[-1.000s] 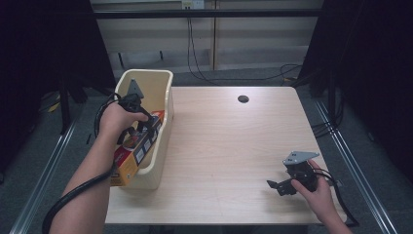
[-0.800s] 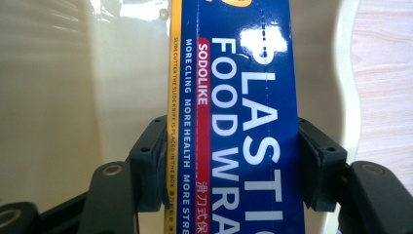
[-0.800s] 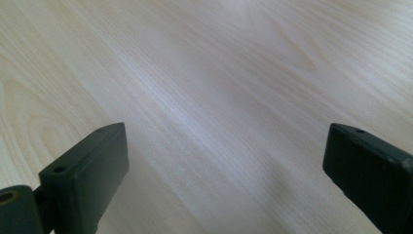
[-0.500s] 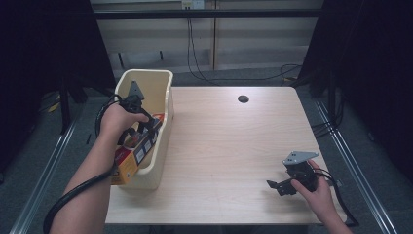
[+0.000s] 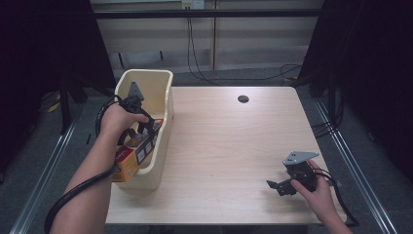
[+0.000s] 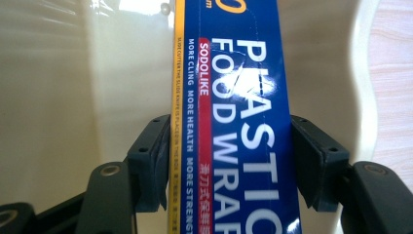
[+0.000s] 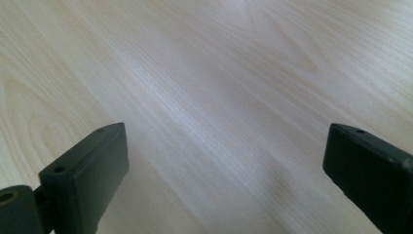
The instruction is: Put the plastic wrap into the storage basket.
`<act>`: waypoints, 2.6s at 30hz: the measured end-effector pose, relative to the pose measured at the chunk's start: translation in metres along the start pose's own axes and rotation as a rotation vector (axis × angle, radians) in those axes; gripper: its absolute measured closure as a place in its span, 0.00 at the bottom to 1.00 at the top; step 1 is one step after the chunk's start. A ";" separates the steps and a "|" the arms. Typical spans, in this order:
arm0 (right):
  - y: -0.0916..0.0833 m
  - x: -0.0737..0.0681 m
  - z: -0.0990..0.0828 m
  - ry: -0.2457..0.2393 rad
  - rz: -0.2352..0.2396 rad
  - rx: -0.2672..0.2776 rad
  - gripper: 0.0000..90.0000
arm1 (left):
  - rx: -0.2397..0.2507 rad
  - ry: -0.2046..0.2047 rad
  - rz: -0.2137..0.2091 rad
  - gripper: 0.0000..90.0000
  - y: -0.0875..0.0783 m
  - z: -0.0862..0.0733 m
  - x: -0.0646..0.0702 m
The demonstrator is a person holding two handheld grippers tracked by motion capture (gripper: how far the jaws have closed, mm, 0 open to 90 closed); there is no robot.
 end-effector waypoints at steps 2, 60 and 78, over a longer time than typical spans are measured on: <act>0.000 0.000 0.000 0.000 -0.004 0.001 0.03 | 0.013 0.000 -0.011 0.42 -0.003 0.001 0.002; -0.001 -0.004 0.003 -0.010 0.003 0.005 0.03 | 0.234 0.266 -0.127 0.17 -0.037 0.017 0.108; 0.001 -0.006 0.004 -0.020 0.014 0.006 0.03 | 0.209 0.335 -0.179 0.16 -0.005 0.019 0.140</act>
Point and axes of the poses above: each handheld gripper's, and its own axes: y roughly forward along the jaws, z roughly out of its top, x roughly to its right, the point moved 7 cm from there along y, roughly forward along the jaws, and after that the axes turned 6 degrees about y, right-handed, at the moved point
